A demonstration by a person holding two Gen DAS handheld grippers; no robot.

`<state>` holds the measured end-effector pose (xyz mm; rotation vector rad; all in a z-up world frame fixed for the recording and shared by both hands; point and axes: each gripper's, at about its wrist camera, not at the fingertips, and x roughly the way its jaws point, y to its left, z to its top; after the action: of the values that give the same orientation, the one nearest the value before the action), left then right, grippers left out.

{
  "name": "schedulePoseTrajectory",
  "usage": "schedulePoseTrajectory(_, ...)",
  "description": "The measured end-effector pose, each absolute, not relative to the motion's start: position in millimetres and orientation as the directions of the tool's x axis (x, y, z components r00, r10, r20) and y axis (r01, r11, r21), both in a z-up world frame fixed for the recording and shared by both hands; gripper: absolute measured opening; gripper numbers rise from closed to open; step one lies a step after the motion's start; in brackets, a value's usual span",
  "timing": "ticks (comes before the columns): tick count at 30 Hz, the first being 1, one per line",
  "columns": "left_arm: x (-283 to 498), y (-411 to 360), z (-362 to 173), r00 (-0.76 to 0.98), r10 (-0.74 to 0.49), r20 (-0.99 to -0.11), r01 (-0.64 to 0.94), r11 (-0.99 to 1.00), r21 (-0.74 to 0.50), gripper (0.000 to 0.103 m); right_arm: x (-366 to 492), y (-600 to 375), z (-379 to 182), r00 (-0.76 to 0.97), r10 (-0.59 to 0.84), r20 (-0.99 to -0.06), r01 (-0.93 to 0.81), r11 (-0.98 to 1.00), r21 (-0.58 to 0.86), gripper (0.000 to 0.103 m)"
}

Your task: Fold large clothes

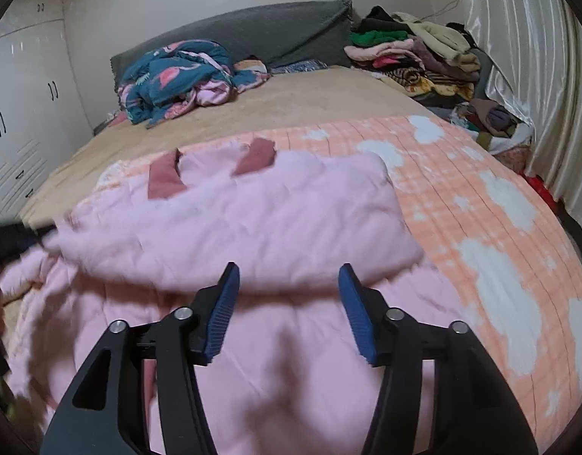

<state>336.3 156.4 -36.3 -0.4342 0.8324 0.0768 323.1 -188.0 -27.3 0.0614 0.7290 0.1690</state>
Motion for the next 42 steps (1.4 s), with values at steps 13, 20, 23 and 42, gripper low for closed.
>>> schedulePoseTrajectory(13, 333.5, 164.2, -72.4, 0.605, -0.103, -0.789, -0.288, 0.896, -0.338, 0.016, 411.9, -203.0, -79.6, 0.544, 0.144, -0.826, -0.049, 0.989, 0.14, 0.06)
schedulePoseTrajectory(20, 334.4, 155.9, -71.7, 0.597, -0.079, -0.799, -0.282, 0.911, -0.301, 0.017, 411.8, -205.2, -94.0, 0.555, 0.144, -0.819, -0.024, 0.987, 0.157, 0.06)
schedulePoseTrajectory(23, 332.5, 154.9, -68.0, 0.596, -0.073, -0.799, -0.275, 0.917, -0.289, 0.018, 405.6, -206.1, -90.4, 0.554, 0.156, -0.818, -0.018, 0.984, 0.175, 0.062)
schedulePoseTrajectory(42, 298.6, 184.2, -23.0, 0.662, -0.053, -0.748, -0.326, 0.877, -0.351, 0.094, 339.9, -155.7, -10.8, 0.673, 0.274, -0.687, -0.124, 0.957, 0.26, 0.098)
